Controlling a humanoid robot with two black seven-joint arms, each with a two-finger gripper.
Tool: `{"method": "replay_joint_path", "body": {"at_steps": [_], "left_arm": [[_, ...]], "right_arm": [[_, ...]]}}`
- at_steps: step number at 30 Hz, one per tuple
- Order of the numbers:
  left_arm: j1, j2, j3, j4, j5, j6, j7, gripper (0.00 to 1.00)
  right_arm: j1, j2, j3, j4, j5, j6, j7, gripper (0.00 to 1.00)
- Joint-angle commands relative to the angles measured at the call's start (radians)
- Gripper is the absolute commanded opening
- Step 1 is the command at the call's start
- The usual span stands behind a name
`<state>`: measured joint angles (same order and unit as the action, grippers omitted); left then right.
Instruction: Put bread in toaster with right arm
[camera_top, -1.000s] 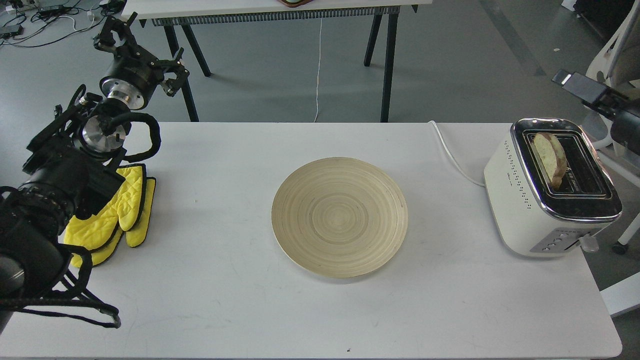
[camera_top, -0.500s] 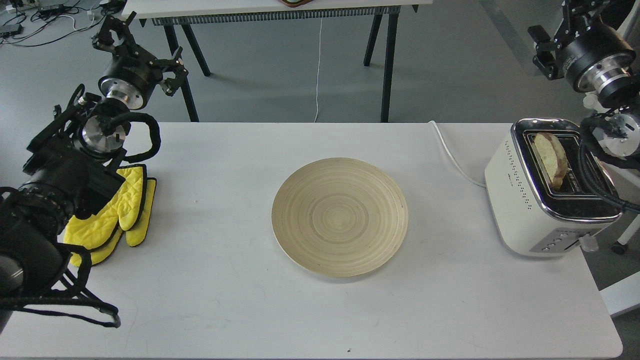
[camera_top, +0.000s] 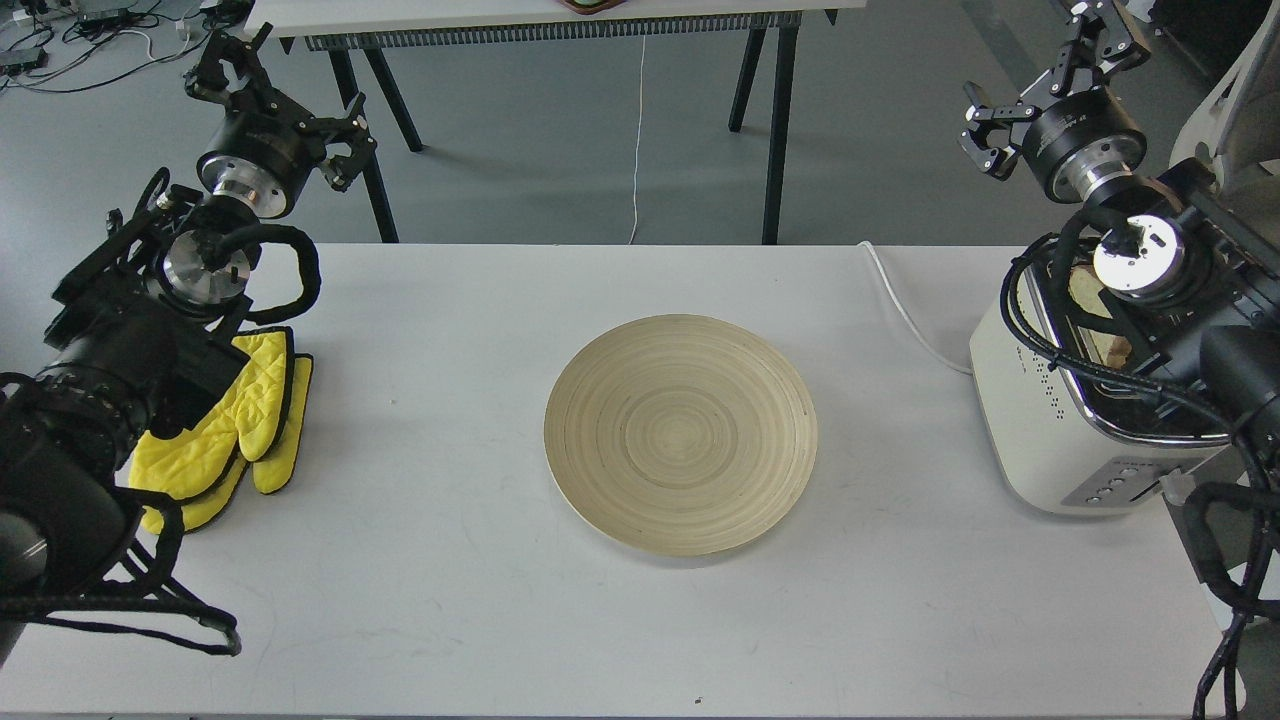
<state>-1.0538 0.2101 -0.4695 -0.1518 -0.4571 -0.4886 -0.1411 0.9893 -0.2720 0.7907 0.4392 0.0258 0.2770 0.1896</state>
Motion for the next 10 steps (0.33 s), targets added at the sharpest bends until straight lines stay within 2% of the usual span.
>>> {"method": "replay_joint_path", "body": {"at_steps": [1, 10], "left_arm": [[-0.002, 0.000, -0.001, 0.000, 0.000, 0.000, 0.000, 1.00], [-0.002, 0.000, -0.001, 0.000, 0.000, 0.000, 0.000, 1.00]], "right_arm": [[0.000, 0.034, 0.038, -0.025, 0.000, 0.013, -0.001, 1.00], [0.003, 0.033, 0.018, -0.016, -0.001, 0.068, 0.008, 1.00]]}}
